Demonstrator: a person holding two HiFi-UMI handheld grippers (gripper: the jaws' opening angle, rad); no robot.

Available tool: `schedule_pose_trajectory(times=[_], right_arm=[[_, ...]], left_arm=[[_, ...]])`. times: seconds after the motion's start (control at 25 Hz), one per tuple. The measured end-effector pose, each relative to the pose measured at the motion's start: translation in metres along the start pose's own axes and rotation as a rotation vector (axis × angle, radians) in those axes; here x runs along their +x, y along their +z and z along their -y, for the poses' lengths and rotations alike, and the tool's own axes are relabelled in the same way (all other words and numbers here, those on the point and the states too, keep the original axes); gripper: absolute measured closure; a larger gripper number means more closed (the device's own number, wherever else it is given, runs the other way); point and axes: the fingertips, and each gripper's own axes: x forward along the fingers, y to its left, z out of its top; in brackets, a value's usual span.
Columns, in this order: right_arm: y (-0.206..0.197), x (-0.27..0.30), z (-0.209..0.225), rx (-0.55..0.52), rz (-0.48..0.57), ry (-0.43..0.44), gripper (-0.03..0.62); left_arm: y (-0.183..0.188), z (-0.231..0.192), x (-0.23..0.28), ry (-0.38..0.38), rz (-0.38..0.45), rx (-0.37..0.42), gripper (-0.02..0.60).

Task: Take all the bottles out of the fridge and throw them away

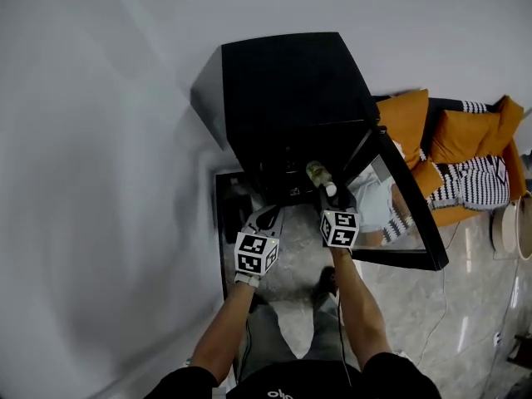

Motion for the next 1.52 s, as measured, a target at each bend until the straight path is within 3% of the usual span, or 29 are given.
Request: schedule_pose_trajectory(times=[0.28,0.64,1.2,1.52], right_arm=[[0.059,-0.054,-0.017,-0.058,0.013,0.098,0.398],[0.105,-0.071,-0.064,-0.143,0.039,0.227,0.398],[0.089,-0.058,-0.242,-0.239,-0.017,0.509,0.398],[0.073,-0.059,-0.308,-0.296,-0.051,0.611,0.398]], left_arm=[[0.037,0.019,-0.051,0.085,0.045,-0.029,0.578],[0.062,-0.004,-0.107,0.224,0.109,-0.059,0.578],[0.035,-0.094,-0.232,0.473,0.149,-0.149,0.578],[0.005,-0.117,-0.283,0.564,0.165,-0.213,0.578]])
